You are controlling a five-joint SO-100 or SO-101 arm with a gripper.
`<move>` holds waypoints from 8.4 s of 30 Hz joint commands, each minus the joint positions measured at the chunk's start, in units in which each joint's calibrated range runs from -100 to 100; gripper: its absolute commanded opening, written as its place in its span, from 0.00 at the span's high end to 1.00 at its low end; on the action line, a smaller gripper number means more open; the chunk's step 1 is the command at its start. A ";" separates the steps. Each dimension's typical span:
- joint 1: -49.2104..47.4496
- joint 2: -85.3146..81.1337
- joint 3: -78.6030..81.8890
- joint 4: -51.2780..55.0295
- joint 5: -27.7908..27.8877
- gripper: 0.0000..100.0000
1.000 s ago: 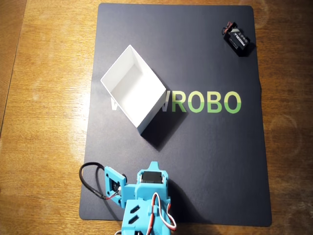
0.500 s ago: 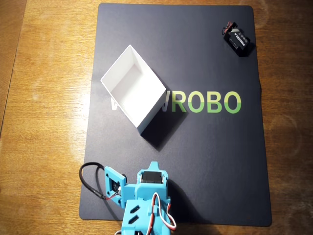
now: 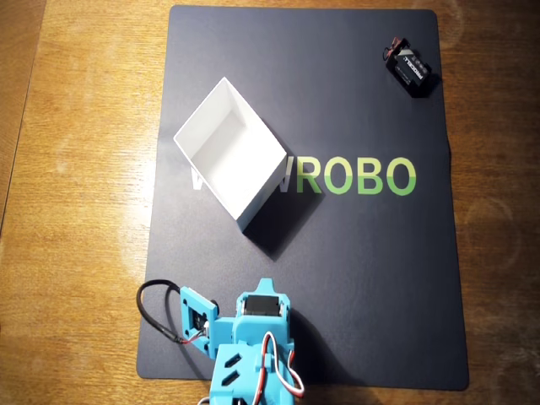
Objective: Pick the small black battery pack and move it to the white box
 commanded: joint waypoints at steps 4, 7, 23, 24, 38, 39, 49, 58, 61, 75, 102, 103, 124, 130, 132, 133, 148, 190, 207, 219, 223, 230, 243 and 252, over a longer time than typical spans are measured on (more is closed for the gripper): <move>0.44 -0.06 0.02 0.23 -0.12 1.00; 0.44 -0.06 0.02 0.23 -0.12 1.00; 0.44 -0.06 0.02 0.23 -0.12 1.00; 0.44 -0.06 0.02 0.23 -0.06 1.00; -0.49 -0.06 0.02 0.23 -0.01 1.00; -0.49 -0.06 0.02 0.23 -0.22 1.00; -0.38 -0.06 0.02 0.23 -0.33 1.00; -0.38 -0.06 0.02 0.23 -0.39 1.00; -0.38 -0.06 0.02 0.23 -0.39 1.00; -0.38 -0.06 0.02 0.23 -0.39 1.00; 0.56 1.34 -1.52 0.49 -0.12 1.00; 0.56 2.66 -2.43 0.23 -0.12 1.00; 0.44 49.39 -56.04 1.72 -0.39 1.00; 0.68 66.84 -78.26 8.99 -0.44 1.00; 4.67 73.68 -86.96 10.65 -0.82 1.00; 6.31 75.52 -89.41 10.65 -2.02 1.00; 27.31 91.83 -101.75 3.47 -6.69 0.99; 32.47 123.04 -101.84 -21.25 2.00 0.71; 31.53 132.16 -101.84 -23.96 3.74 0.71; 31.06 135.58 -107.01 -21.77 3.80 0.71; 30.94 139.44 -112.09 -21.07 3.96 0.71; 31.41 142.95 -117.99 -10.29 5.15 0.71; 33.17 142.24 -121.25 0.58 1.89 0.71; 33.17 143.12 -122.16 11.44 0.54 0.71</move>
